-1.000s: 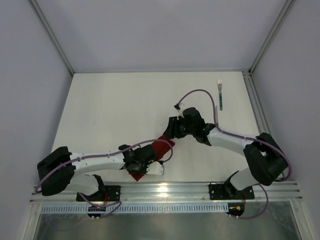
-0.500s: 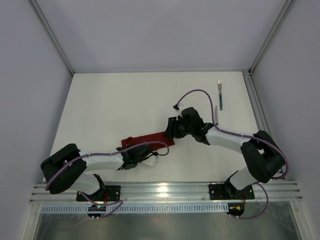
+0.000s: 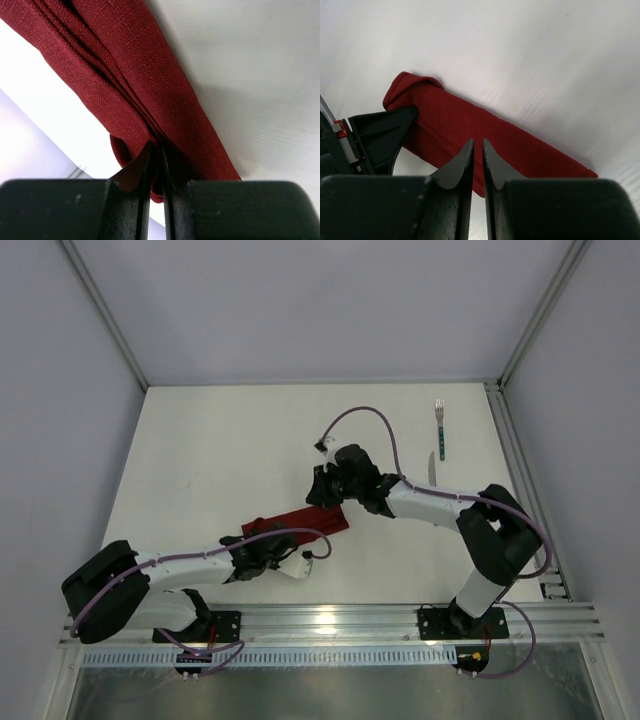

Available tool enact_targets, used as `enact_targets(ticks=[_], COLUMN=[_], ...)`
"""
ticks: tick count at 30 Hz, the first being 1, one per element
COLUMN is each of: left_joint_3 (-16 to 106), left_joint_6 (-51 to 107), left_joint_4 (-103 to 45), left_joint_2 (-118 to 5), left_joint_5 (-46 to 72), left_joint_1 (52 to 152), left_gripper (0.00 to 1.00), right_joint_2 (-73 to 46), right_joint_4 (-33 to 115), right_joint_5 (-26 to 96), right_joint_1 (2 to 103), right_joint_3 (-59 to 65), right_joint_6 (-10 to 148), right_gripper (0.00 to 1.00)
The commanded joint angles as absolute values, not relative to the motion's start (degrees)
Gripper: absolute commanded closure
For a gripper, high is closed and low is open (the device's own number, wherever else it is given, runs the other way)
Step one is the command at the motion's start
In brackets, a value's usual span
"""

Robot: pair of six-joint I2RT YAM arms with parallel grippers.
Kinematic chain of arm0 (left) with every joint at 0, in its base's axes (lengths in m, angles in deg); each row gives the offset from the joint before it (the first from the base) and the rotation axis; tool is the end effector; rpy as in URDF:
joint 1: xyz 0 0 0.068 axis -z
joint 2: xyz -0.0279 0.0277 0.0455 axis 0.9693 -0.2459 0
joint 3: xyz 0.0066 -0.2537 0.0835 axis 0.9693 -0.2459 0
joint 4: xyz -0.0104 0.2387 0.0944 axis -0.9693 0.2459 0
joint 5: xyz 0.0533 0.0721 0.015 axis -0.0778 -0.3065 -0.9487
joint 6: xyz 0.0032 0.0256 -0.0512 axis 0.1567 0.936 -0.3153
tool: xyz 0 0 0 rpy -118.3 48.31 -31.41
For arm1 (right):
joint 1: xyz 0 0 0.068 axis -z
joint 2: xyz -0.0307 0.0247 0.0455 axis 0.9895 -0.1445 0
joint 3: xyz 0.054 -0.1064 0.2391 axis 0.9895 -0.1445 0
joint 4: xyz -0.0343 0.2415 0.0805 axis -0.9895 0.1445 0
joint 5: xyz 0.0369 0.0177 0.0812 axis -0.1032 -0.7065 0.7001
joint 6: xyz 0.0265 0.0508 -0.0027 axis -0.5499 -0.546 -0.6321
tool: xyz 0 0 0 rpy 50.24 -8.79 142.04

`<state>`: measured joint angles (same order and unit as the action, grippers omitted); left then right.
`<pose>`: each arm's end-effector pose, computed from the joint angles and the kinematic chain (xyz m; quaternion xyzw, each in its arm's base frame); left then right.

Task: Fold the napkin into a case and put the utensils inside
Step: Fold the 2/3-rectangle-folded napkin into a folded napkin.

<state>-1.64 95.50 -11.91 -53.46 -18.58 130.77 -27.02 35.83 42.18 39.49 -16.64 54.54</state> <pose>0.1293 -0.1571 0.1279 0.7546 0.5791 0.1957 0.2386 0.2604 0.2498 0.2043 -0.2159 0.8507 0.3403 0.3377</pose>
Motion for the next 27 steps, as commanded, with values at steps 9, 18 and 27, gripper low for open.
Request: enact_targets(ticks=[9, 18, 27], left_joint_3=[-2.57, 6.74, 10.09], left_joint_6=[93.39, 82.07, 74.49], left_joint_4=[-9.34, 2.86, 13.95], left_joint_2=[-49.95, -38.35, -36.58], left_joint_5=[-16.25, -0.63, 10.90], left_joint_1=[130.69, 120.45, 111.10], left_gripper=[0.83, 0.38, 0.23], right_joint_2=[-41.60, -42.04, -40.55], right_joint_4=[25.58, 19.08, 9.42], right_joint_5=[49.35, 43.99, 40.21], right_joint_1=[34.67, 35.63, 35.37], right_joint_3=[-15.38, -22.68, -27.51], right_joint_6=[47.88, 40.49, 32.85], right_gripper=[0.89, 0.93, 0.93])
